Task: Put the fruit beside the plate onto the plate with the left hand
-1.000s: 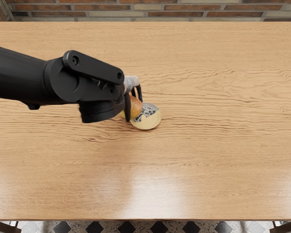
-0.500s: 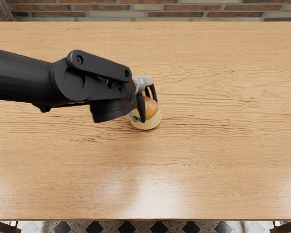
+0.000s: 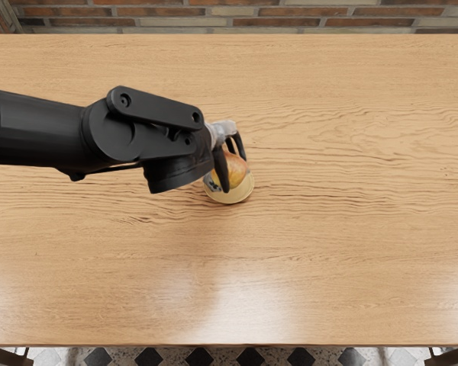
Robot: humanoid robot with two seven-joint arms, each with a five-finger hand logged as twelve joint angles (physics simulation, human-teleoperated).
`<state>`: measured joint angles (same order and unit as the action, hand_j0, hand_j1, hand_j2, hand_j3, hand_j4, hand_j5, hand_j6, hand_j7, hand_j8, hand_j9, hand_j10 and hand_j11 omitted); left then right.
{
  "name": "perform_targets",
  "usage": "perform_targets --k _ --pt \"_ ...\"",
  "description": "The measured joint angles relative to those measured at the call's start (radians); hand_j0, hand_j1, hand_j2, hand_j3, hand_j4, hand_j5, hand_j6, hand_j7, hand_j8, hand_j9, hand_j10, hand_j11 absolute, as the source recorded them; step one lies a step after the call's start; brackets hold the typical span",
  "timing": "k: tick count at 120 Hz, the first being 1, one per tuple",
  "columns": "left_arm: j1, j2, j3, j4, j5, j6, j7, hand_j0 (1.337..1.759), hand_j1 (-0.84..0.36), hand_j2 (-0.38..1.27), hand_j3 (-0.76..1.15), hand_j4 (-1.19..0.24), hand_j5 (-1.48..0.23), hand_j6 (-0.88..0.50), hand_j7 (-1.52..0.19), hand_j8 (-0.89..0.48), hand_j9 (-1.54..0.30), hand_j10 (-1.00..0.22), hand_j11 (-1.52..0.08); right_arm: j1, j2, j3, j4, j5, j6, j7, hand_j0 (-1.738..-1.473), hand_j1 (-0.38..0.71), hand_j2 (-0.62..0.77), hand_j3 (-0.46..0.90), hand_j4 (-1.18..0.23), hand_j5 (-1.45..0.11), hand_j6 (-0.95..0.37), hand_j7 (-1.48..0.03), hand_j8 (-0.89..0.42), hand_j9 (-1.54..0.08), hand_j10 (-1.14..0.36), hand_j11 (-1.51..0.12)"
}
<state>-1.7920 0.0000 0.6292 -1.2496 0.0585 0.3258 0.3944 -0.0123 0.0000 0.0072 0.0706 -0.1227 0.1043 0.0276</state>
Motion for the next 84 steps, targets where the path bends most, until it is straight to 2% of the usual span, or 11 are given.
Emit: perform_targets --k 10,28,56,84 --pt "-0.001 0.000 0.000 0.000 0.000 0.000 0.000 1.657 -0.21 0.35 0.00 -0.62 -0.78 -0.42 -0.77 -0.47 -0.77 -0.58 -0.77 0.000 0.000 0.000 0.000 0.000 0.000 0.000 -1.658 -0.31 -0.01 0.00 -0.04 -0.05 -0.04 -0.05 -0.04 -0.05 -0.04 -0.05" --pt "-0.001 0.000 -0.008 0.007 0.000 0.005 -0.003 1.658 -0.19 0.23 0.00 -0.53 -0.67 -0.43 -0.67 -0.45 -0.66 -0.51 -0.66 0.000 0.000 0.000 0.000 0.000 0.000 0.000 -1.658 -0.31 -0.01 0.00 -0.04 -0.05 -0.04 -0.05 -0.04 -0.05 -0.04 -0.05" --pt "-0.001 0.000 -0.015 0.024 0.001 0.071 -0.006 1.658 -0.07 0.11 0.00 -0.38 -0.48 -0.35 -0.48 -0.35 -0.48 -0.37 -0.48 0.000 0.000 0.000 0.000 0.000 0.000 0.000 -1.658 -0.31 -0.01 0.00 -0.04 -0.05 -0.04 -0.05 -0.04 -0.05 -0.04 -0.05" --pt "0.001 0.000 -0.011 0.105 -0.013 0.170 -0.007 1.658 0.00 0.07 0.00 -0.30 -0.39 -0.29 -0.39 -0.29 -0.39 -0.30 -0.39 0.000 0.000 0.000 0.000 0.000 0.000 0.000 -1.658 -0.31 -0.01 0.00 -0.04 -0.05 -0.04 -0.05 -0.04 -0.05 -0.04 -0.05"
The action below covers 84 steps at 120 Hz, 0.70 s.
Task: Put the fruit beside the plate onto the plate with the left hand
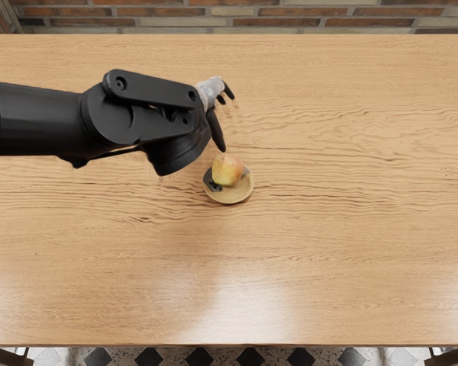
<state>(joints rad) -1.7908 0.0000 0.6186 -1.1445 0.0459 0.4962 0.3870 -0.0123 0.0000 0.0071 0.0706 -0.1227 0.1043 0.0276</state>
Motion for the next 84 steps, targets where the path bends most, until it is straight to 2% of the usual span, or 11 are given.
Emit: perform_targets --k 14,24,28,46,54,58,65,74,84 --pt "0.000 0.000 -0.033 0.028 -0.003 0.013 -0.006 1.658 0.02 0.06 0.00 -0.28 -0.36 -0.27 -0.36 -0.27 -0.36 -0.28 -0.36 0.000 0.000 0.000 0.000 0.000 0.000 0.000 -1.658 -0.31 -0.01 0.00 -0.04 -0.05 -0.04 -0.05 -0.04 -0.05 -0.04 -0.05" --pt "0.028 0.000 -0.089 0.030 0.004 -0.045 -0.061 1.658 0.03 0.06 0.00 -0.27 -0.34 -0.26 -0.34 -0.26 -0.34 -0.27 -0.34 0.000 0.000 0.000 0.000 0.000 0.000 0.000 -1.658 -0.31 -0.01 0.00 -0.04 -0.05 -0.04 -0.05 -0.04 -0.05 -0.04 -0.05" --pt "0.064 0.048 -0.132 0.030 0.022 -0.105 -0.083 1.658 0.04 0.06 0.00 -0.26 -0.34 -0.26 -0.34 -0.26 -0.34 -0.26 -0.34 0.000 0.000 0.000 0.000 0.000 0.000 0.000 -1.658 -0.31 -0.01 0.00 -0.04 -0.05 -0.04 -0.05 -0.04 -0.05 -0.04 -0.05" --pt "0.193 0.240 -0.361 0.035 0.126 -0.471 -0.165 1.658 0.05 0.05 0.00 -0.25 -0.33 -0.25 -0.33 -0.25 -0.33 -0.25 -0.33 0.000 0.000 0.000 0.000 0.000 0.000 0.000 -1.658 -0.31 -0.01 0.00 -0.04 -0.05 -0.04 -0.05 -0.04 -0.05 -0.04 -0.05" --pt "0.303 0.326 -0.495 0.045 0.180 -0.665 -0.192 1.658 0.05 0.05 0.00 -0.25 -0.33 -0.25 -0.33 -0.25 -0.33 -0.25 -0.33 0.000 0.000 0.000 0.000 0.000 0.000 0.000 -1.658 -0.31 -0.01 0.00 -0.04 -0.05 -0.04 -0.05 -0.04 -0.05 -0.04 -0.05" --pt "0.335 0.354 -0.561 0.053 0.211 -0.756 -0.202 1.658 0.05 0.05 0.00 -0.25 -0.32 -0.25 -0.32 -0.25 -0.32 -0.25 -0.32 0.000 0.000 0.000 0.000 0.000 0.000 0.000 -1.658 -0.31 -0.01 0.00 -0.04 -0.05 -0.04 -0.05 -0.04 -0.05 -0.04 -0.05" --pt "0.467 0.362 -0.721 0.095 0.291 -0.906 -0.218 1.658 0.05 0.05 0.00 -0.25 -0.32 -0.25 -0.32 -0.25 -0.32 -0.25 -0.32 0.000 0.000 0.000 0.000 0.000 0.000 0.000 -1.658 -0.31 -0.01 0.00 -0.04 -0.05 -0.04 -0.05 -0.04 -0.05 -0.04 -0.05" --pt "0.504 0.362 -0.888 0.168 0.353 -1.009 -0.234 1.658 0.05 0.05 0.00 -0.25 -0.32 -0.25 -0.32 -0.25 -0.32 -0.25 -0.32 0.000 0.000 0.000 0.000 0.000 0.000 0.000 -1.658 -0.31 -0.01 0.00 -0.04 -0.05 -0.04 -0.05 -0.04 -0.05 -0.04 -0.05" --pt "0.522 0.365 -0.997 0.247 0.388 -1.063 -0.266 1.658 0.05 0.05 0.00 -0.25 -0.32 -0.25 -0.32 -0.25 -0.32 -0.25 -0.32 0.000 0.000 0.000 0.000 0.000 0.000 0.000 -1.658 -0.31 -0.01 0.00 -0.04 -0.05 -0.04 -0.05 -0.04 -0.05 -0.04 -0.05"
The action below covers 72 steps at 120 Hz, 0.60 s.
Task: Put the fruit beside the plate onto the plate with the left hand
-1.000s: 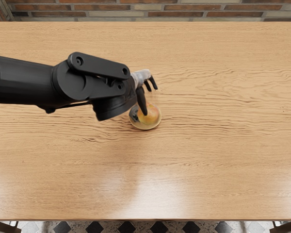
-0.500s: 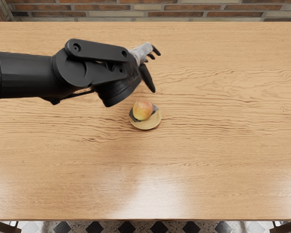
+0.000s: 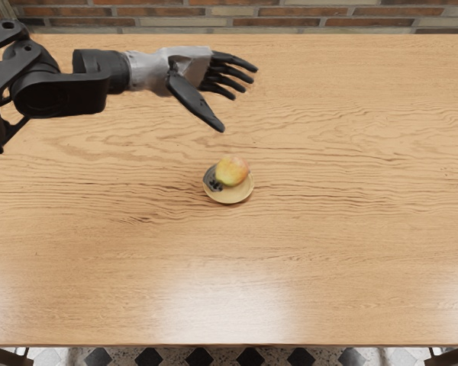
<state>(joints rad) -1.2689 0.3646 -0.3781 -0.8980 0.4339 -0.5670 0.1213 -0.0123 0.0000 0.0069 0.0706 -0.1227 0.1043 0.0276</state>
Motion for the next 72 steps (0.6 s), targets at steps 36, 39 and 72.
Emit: perform_targets --k 36,39,72 --pt "0.207 0.100 -0.199 0.145 0.031 -0.041 -0.100 1.658 0.05 0.05 0.00 -0.25 -0.32 -0.25 -0.32 -0.25 -0.32 -0.25 -0.32 0.000 0.000 0.000 0.000 0.000 0.000 0.000 -1.658 -0.31 -0.01 0.00 -0.04 -0.05 -0.04 -0.05 -0.04 -0.05 -0.04 -0.05" --pt "0.237 0.100 -0.217 0.146 0.035 -0.042 -0.101 1.658 0.05 0.05 0.00 -0.25 -0.32 -0.25 -0.32 -0.25 -0.32 -0.25 -0.32 0.000 0.000 0.000 0.000 0.000 0.000 0.000 -1.658 -0.31 -0.01 0.00 -0.04 -0.05 -0.04 -0.05 -0.04 -0.05 -0.04 -0.05" --pt "0.431 0.127 -0.376 0.149 0.062 -0.044 -0.104 1.658 0.05 0.05 0.00 -0.25 -0.32 -0.25 -0.32 -0.25 -0.32 -0.25 -0.32 0.000 0.000 0.000 0.000 0.000 0.000 0.000 -1.658 -0.31 -0.01 0.00 -0.04 -0.05 -0.04 -0.05 -0.04 -0.05 -0.04 -0.05"
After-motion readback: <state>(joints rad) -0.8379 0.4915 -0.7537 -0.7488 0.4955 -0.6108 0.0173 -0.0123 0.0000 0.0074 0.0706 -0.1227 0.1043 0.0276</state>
